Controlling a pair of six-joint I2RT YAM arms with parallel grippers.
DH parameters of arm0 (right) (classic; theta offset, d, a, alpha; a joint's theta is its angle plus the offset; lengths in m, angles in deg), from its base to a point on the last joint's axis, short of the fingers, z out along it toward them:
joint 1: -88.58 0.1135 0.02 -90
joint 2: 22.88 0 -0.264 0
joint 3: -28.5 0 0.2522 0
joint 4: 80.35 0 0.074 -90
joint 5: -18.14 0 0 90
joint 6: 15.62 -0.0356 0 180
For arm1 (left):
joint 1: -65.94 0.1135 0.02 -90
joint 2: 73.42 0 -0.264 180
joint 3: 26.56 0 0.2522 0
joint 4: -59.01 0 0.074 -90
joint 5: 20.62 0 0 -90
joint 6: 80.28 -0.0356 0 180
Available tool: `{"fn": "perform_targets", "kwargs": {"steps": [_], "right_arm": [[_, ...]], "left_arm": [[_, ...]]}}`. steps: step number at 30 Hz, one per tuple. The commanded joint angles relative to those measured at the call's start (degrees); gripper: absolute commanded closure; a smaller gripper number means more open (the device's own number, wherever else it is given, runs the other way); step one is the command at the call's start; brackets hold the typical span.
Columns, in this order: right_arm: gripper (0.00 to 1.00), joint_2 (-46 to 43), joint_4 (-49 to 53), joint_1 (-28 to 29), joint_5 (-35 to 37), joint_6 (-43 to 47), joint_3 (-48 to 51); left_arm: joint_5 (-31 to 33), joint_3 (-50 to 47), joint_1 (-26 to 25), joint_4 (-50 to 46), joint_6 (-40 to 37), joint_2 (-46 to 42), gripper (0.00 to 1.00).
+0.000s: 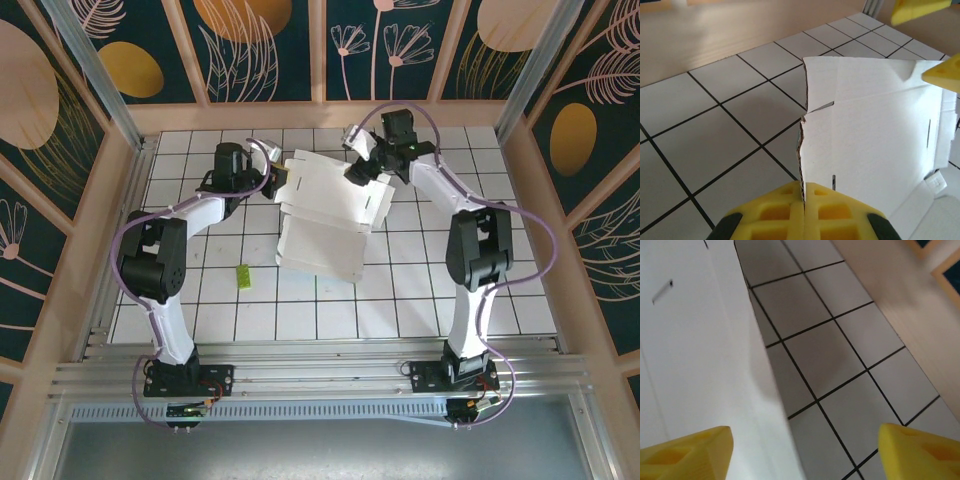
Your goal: Fold the paper box
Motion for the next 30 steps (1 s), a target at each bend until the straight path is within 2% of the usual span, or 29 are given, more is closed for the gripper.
{"fn": "perform_targets", "kwargs": {"steps": [1,3,5,11,13,16,19,22,23,26,28,30], "right_arm": [[0.44,3.55,8.65,-0.1,-4.77,4.58,-6.59],[0.54,5.35,10.09,-0.28,-5.89,2.91,-9.15],[0.59,6.65,11.94,-0.49,-7.87,2.16,-10.93],[0.59,8.68,16.64,-0.59,-11.96,2.37,-13.09],[0.62,9.19,17.35,-0.56,-12.26,2.21,-13.79],[0.71,9.42,16.92,-0.56,-11.63,0.7,-14.77],[0.84,8.96,16.87,-0.39,-10.31,0.27,-16.19],[0.86,7.48,16.0,0.59,-5.76,0.59,-16.14],[0.86,6.84,15.76,1.02,-3.91,1.31,-15.62],[0.92,5.02,14.96,2.49,0.66,3.26,-13.92],[0.97,4.28,14.57,3.55,3.72,3.95,-12.95],[0.99,3.36,13.02,5.1,8.54,4.38,-10.73]], "left_arm": [[-2.77,-0.66,0.22,4.27,-2.96,-2.22,1.0],[-2.72,-0.38,0.22,4.12,-2.91,-2.09,1.0],[-2.7,-0.19,0.18,4.17,-2.87,-1.91,1.0],[-2.67,-0.1,0.14,5.01,-2.52,-1.78,1.0],[-2.61,-0.05,0.2,5.05,-2.43,-1.66,1.0],[-2.51,-0.01,0.16,4.94,-2.18,-1.61,1.0],[-1.31,-0.26,0.15,5.3,-1.13,-1.94,1.0],[-0.25,-1.67,0.14,7.59,1.4,-3.03,1.0],[0.5,-2.54,0.18,9.0,2.94,-3.65,0.98],[3.5,-5.16,0.17,12.52,7.99,-5.92,0.7],[6.68,-6.51,0.15,12.95,12.92,-7.84,0.61],[9.86,-8.28,0.13,12.47,19.93,-10.48,0.57]]}}
